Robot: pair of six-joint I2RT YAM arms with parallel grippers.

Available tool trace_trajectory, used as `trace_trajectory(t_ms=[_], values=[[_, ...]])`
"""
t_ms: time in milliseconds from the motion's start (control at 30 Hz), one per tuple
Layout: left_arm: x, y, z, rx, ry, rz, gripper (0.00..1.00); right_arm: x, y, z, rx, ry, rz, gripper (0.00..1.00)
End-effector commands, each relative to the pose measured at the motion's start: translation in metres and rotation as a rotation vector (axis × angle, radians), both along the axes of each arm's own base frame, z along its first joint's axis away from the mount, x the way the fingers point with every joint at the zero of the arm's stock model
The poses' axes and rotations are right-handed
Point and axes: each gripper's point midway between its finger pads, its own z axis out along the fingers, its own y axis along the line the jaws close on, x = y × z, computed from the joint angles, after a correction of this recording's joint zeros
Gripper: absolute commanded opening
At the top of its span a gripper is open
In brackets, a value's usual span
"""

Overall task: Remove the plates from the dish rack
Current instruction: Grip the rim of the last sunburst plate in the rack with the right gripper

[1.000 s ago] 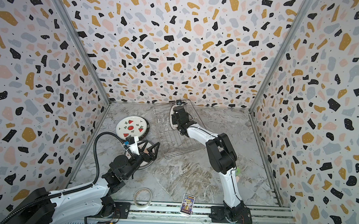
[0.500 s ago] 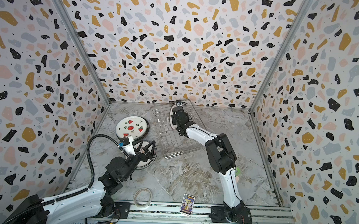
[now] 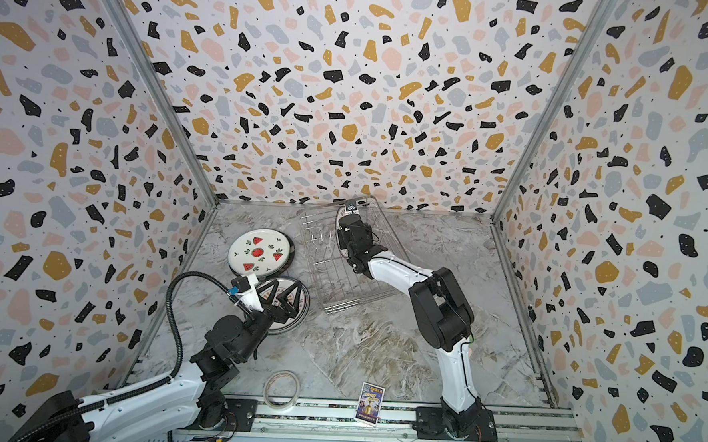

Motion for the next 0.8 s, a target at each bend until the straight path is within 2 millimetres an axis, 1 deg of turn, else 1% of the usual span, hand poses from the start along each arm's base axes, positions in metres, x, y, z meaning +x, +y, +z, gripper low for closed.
trace_trajectory(t_ms=[0, 100, 167, 233, 300, 333, 433, 467, 500, 567, 700, 733, 767], values=[[-0.003, 0.006, 0.014, -0.049, -0.046, 0.017, 1.00, -0.010, -0.007, 0.071, 0.057, -0.138, -0.024, 0.13], [-0.003, 0.007, 0.015, -0.053, -0.047, 0.016, 1.00, -0.019, -0.010, 0.082, 0.047, -0.170, -0.030, 0.13], [-0.004, 0.004, 0.016, -0.058, -0.050, -0.001, 1.00, -0.022, -0.011, 0.086, 0.044, -0.177, -0.023, 0.13], [-0.005, 0.002, 0.017, -0.060, -0.053, -0.014, 1.00, -0.021, -0.009, 0.081, 0.045, -0.151, 0.000, 0.13], [-0.006, 0.002, 0.017, -0.065, -0.051, -0.019, 1.00, -0.018, -0.008, 0.070, 0.057, -0.108, 0.028, 0.14], [-0.006, 0.002, 0.017, -0.067, -0.050, -0.022, 1.00, -0.015, -0.007, 0.065, 0.064, -0.082, 0.043, 0.19], [-0.008, 0.002, 0.015, -0.070, -0.049, -0.025, 1.00, -0.009, -0.010, 0.053, 0.066, -0.036, 0.051, 0.53], [-0.008, 0.002, 0.015, -0.070, -0.050, -0.023, 1.00, -0.008, -0.009, 0.049, 0.060, -0.025, 0.058, 0.61], [-0.008, 0.002, 0.015, -0.069, -0.049, -0.023, 1.00, -0.006, -0.008, 0.045, 0.052, -0.012, 0.059, 0.64], [-0.007, 0.002, 0.016, -0.068, -0.050, -0.023, 1.00, -0.001, -0.004, 0.036, 0.033, 0.015, 0.066, 0.63], [-0.006, 0.001, 0.015, -0.062, -0.048, -0.023, 1.00, 0.009, 0.000, 0.021, 0.014, 0.043, 0.055, 0.60], [-0.006, 0.001, 0.014, -0.061, -0.045, -0.023, 1.00, 0.012, 0.000, 0.017, 0.010, 0.049, 0.046, 0.58], [-0.006, 0.001, 0.013, -0.063, -0.043, -0.023, 1.00, 0.015, 0.000, 0.014, 0.010, 0.053, 0.039, 0.55]])
